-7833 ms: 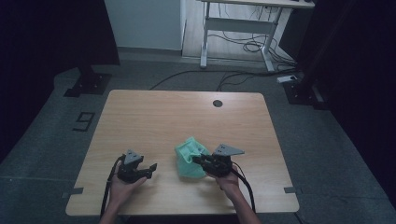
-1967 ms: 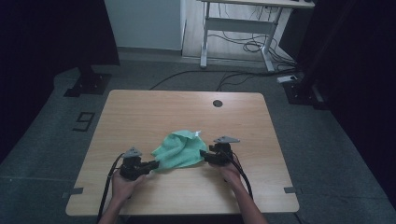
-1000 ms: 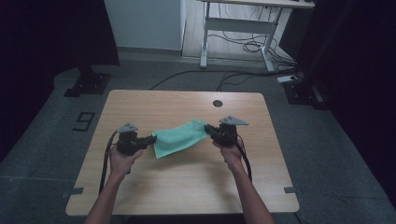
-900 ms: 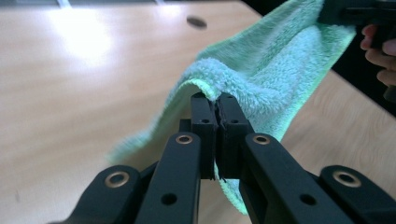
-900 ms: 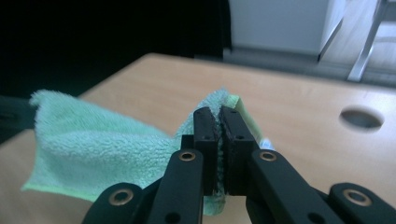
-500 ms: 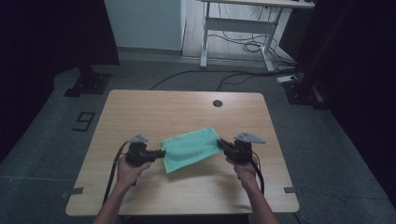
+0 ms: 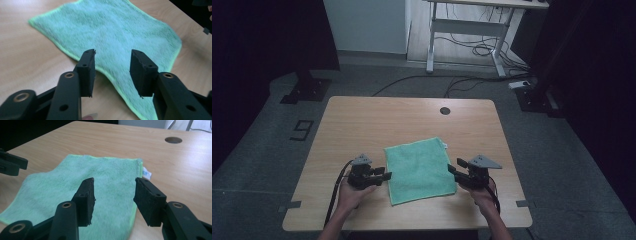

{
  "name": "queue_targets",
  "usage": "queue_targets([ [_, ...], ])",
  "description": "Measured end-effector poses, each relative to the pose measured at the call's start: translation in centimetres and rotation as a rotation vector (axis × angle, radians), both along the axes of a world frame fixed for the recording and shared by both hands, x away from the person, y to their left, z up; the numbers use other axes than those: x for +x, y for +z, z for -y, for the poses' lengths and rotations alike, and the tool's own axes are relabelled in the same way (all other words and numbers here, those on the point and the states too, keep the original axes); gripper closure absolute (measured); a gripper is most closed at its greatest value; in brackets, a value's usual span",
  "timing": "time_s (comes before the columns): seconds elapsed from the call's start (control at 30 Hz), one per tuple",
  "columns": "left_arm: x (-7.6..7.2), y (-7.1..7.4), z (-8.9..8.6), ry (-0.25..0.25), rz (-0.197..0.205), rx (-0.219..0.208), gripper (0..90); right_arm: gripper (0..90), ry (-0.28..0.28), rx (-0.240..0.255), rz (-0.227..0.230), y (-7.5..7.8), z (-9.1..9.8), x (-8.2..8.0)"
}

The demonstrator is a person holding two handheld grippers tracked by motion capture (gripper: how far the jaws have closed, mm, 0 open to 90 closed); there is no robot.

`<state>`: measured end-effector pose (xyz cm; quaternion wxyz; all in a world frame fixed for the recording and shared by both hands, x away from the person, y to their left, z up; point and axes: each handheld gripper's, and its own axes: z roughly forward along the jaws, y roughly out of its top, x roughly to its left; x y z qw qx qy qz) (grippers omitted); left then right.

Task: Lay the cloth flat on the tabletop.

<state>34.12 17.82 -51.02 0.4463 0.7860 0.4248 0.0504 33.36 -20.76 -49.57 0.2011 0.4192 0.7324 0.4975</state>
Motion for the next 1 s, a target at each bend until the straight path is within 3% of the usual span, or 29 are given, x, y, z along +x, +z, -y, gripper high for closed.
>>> queue_targets([
  [0.2,2.8,-1.0,1.2,0.023,-0.022,0.022,54.3,50.7,0.006,0.018,-0.055,-1.6,-2.0,2.8],
  [0.3,3.7,-1.5,1.6,0.029,-0.030,0.032,54.0,50.7,0.016,0.014,-0.077,-2.3,-2.8,3.4],
  [0.37,4.7,-2.2,2.0,0.028,-0.039,0.059,53.9,50.5,0.037,-0.004,-0.115,-3.4,-4.3,4.0],
  [0.5,5.6,-2.8,2.5,0.034,-0.050,0.107,54.0,50.4,0.049,-0.045,-0.151,-4.6,-5.5,4.3],
  [0.8,6.1,-2.9,2.9,0.039,-0.043,0.153,55.2,47.9,0.034,-0.120,-0.187,-5.6,-5.7,4.3],
  [1.0,6.8,-2.8,3.3,0.027,-0.041,0.179,55.4,47.7,0.035,-0.129,-0.187,-5.7,-5.4,4.2],
])
